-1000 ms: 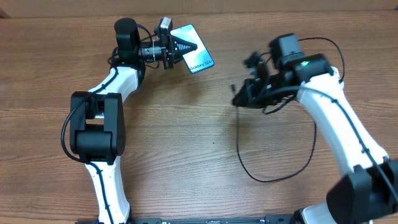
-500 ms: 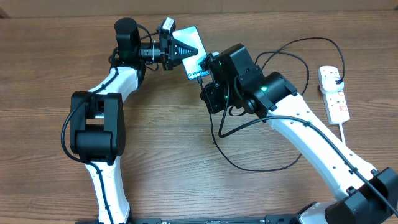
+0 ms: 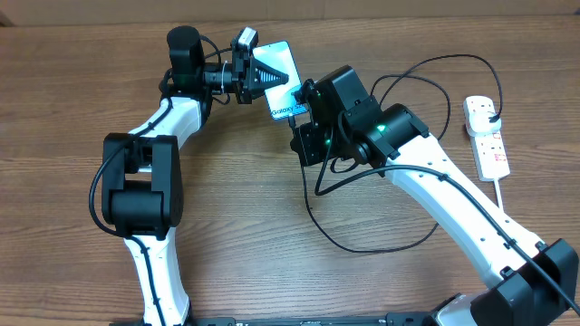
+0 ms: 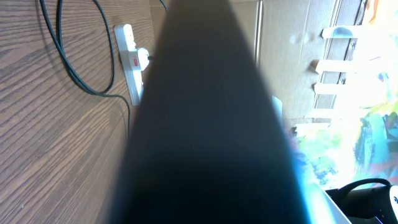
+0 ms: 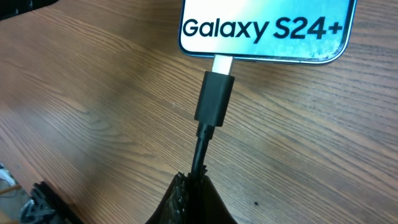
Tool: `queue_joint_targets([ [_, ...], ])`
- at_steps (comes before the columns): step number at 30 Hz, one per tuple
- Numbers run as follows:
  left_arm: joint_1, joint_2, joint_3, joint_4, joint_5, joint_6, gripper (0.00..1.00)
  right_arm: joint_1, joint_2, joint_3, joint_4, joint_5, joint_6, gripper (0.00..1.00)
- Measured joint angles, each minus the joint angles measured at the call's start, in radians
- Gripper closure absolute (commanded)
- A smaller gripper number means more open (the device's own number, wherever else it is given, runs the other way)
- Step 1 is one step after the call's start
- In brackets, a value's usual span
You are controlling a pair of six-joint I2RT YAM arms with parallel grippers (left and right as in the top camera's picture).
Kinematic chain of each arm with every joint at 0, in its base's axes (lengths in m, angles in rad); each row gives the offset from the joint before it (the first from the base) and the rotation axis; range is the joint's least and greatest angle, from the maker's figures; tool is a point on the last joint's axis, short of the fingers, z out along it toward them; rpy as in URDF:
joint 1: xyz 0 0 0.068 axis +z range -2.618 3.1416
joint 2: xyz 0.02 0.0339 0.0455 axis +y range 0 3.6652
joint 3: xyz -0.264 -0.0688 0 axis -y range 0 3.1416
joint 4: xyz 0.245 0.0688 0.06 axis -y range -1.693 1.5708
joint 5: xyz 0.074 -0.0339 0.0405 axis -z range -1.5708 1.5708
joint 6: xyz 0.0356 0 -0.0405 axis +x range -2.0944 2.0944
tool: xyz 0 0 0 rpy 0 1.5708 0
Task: Plug charger to phone and switch on socket
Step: 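Align the plug with the phone's port using the right gripper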
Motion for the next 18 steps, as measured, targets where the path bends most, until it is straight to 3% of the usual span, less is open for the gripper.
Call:
queue_joint_targets([
  [5,0.008,0.000,0.000,0.000,0.001,0.000,0.96,-0.011,0.000,-0.051,-0.026,0.037,0.005,0.96],
  [10,0.040,0.000,0.000,0.000,0.003,0.000,0.96,-0.016,-0.054,-0.157,-0.156,0.134,0.026,0.96],
  [15,0.064,0.000,0.002,0.000,-0.016,0.000,0.96,-0.017,-0.388,-0.162,-0.190,0.320,0.092,0.96],
  [18,0.064,0.000,0.002,0.000,-0.040,0.000,0.96,-0.017,-0.575,-0.246,-0.057,0.406,0.176,0.96],
])
